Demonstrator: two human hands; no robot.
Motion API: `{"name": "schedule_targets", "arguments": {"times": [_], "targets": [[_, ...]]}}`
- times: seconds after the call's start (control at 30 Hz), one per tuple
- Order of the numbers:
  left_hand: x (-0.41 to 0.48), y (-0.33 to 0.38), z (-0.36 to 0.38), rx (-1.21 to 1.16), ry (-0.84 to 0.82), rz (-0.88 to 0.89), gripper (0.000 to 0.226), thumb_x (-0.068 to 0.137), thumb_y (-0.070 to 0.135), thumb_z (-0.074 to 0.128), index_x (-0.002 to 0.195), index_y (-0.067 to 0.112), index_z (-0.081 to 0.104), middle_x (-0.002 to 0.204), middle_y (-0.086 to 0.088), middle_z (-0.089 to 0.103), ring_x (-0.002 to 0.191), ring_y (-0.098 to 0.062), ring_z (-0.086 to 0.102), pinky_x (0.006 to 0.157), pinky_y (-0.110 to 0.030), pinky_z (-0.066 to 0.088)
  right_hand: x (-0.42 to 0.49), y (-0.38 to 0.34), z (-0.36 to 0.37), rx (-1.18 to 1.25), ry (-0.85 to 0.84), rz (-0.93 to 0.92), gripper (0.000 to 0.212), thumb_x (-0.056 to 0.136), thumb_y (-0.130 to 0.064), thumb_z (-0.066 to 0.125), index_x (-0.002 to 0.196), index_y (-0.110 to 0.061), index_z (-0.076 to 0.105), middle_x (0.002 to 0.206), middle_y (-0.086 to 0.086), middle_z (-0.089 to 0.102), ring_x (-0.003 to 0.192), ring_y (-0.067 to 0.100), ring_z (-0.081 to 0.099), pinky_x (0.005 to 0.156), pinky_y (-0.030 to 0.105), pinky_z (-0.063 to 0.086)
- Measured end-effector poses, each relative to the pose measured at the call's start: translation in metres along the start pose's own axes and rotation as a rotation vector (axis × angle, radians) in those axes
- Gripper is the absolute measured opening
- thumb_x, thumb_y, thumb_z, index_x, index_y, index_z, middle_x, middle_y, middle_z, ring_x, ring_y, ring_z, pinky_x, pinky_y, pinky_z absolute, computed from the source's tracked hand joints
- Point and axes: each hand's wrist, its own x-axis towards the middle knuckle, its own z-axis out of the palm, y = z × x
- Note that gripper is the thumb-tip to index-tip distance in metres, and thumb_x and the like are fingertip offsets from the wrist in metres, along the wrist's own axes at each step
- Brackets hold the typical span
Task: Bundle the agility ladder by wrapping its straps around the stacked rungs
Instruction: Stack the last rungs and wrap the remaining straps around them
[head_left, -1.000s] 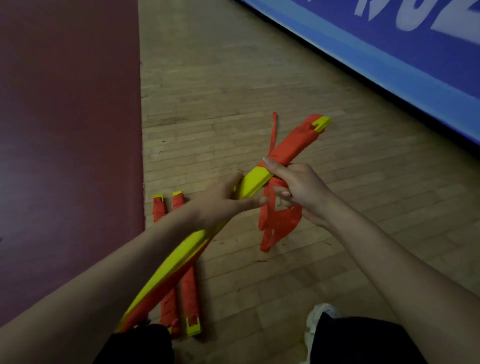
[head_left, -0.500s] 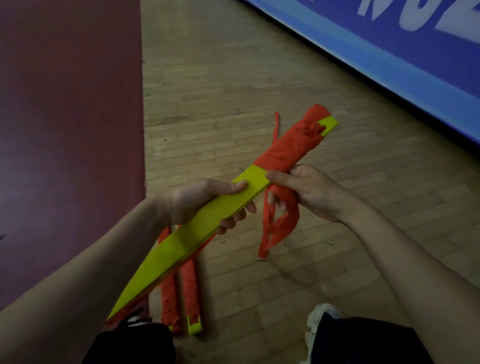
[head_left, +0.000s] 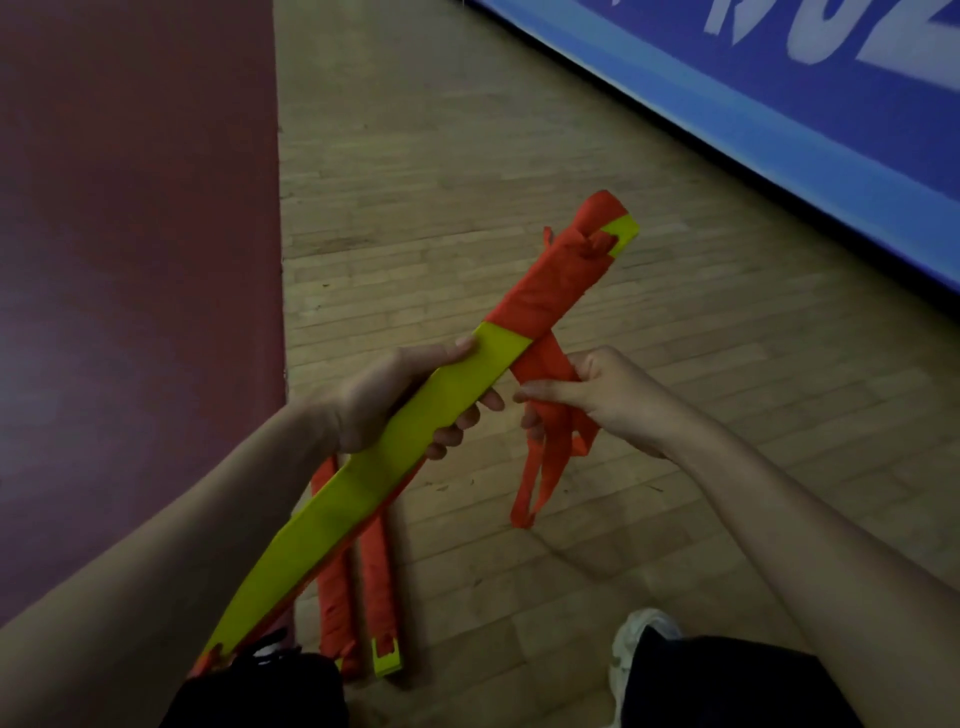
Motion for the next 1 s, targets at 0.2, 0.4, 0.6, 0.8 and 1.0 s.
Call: {"name": "schedule_targets", "arguments": {"times": [0.2,0.4,0.6,0.8,1.0], "targets": [[0.001,0.004,0.007,0.036,0.117,0.054,0.057,0.095,0.056,0.035,0.095,0.006,0.064,0.067,-0.003,0.05,0.052,-0.015,0.043,0.05,-0.026,0.036,-0.002,0.0,0.011,-0.194,0.059,-0.147,0.016,0.093,-0.016,0.062,0.077,-0.011,0.061,0.063,0.006,0.067,0.051,0.013,0.063,0.045,0.016,0.044],[0.006,0.001,0.019,0.37,0.399,0.112,0.057,0.1,0.05,0.032,0.1,0.003,0.063,0.072,-0.005,0.049,0.06,-0.016,0.045,0.055,-0.027,0.037,0.004,-0.001,0.015,-0.305,0.134,-0.238,0.022,0.094,-0.03,0.058,0.077,-0.019,0.066,0.045,-0.007,0.047,0.042,0.006,0.046,0.044,0.016,0.037],[0.019,-0.008,0.034,0.798,0.562,0.312,0.037,0.103,0.041,0.031,0.103,0.011,0.052,0.073,0.001,0.049,0.069,-0.018,0.049,0.06,-0.03,0.039,0.008,-0.006,0.021,-0.214,0.229,-0.198,0.043,0.098,-0.043,0.045,0.073,-0.017,0.069,0.04,-0.006,0.039,0.038,0.008,0.038,0.043,0.024,0.031],[0.025,-0.023,0.035,1.074,0.583,0.301,0.027,0.102,0.041,0.031,0.105,0.014,0.037,0.101,-0.016,0.054,0.1,-0.038,0.054,0.085,-0.046,0.043,0.01,-0.008,0.026,-0.329,0.353,-0.139,0.059,0.096,-0.047,0.047,0.046,-0.017,0.049,0.036,-0.01,0.036,0.037,0.004,0.038,0.049,0.028,0.031],[0.026,-0.026,0.033,1.214,0.604,0.301,0.039,0.102,0.034,0.041,0.127,0.006,0.034,0.115,-0.015,0.048,0.106,-0.034,0.053,0.078,-0.034,0.037,0.014,-0.007,0.025,-0.076,0.235,-0.158,0.042,0.095,-0.038,0.055,0.059,-0.018,0.055,0.041,-0.006,0.035,0.038,0.01,0.034,0.041,0.021,0.028]]}}
